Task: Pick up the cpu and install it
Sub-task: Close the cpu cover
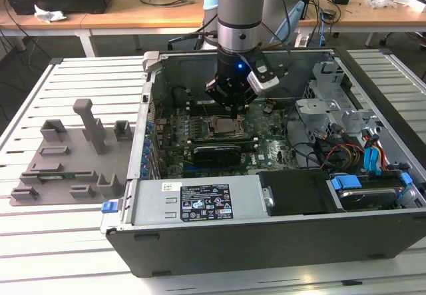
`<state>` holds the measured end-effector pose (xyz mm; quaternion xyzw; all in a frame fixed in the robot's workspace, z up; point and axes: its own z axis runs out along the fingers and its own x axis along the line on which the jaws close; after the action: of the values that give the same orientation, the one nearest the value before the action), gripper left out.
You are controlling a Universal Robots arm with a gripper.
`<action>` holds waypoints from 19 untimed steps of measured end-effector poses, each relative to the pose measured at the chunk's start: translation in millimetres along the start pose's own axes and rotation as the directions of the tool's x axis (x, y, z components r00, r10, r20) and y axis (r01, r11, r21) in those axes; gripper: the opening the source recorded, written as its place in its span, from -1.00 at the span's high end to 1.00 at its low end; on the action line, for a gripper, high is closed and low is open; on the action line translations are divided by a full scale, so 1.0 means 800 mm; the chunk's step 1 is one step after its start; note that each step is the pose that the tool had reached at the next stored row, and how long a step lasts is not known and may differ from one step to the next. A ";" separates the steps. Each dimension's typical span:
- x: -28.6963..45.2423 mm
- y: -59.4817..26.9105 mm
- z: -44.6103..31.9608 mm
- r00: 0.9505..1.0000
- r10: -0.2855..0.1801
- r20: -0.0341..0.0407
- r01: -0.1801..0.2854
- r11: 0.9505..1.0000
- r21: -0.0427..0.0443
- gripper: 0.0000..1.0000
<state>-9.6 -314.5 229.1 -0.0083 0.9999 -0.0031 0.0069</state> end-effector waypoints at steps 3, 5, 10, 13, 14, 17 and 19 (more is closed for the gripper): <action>0.0066 -0.003 0.0025 1.000 0.000 0.003 0.000 1.000 0.000 0.79; 0.0205 -0.003 0.0043 1.000 0.000 0.008 0.000 1.000 0.000 0.79; 0.0393 -0.002 0.0129 1.000 -0.001 0.012 0.001 1.000 0.000 0.79; 0.0498 -0.002 0.0183 1.000 -0.001 0.012 0.001 1.000 0.000 0.79; 0.0515 -0.002 0.0196 1.000 -0.001 0.012 0.001 1.000 0.000 0.79; 0.0570 -0.002 0.0247 1.000 -0.001 0.012 0.001 1.000 0.000 0.79; 0.0589 -0.002 0.0270 1.000 -0.001 0.012 0.001 1.000 0.000 0.79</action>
<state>-56.4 -317.0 206.8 -0.0087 0.9999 -0.0032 0.0129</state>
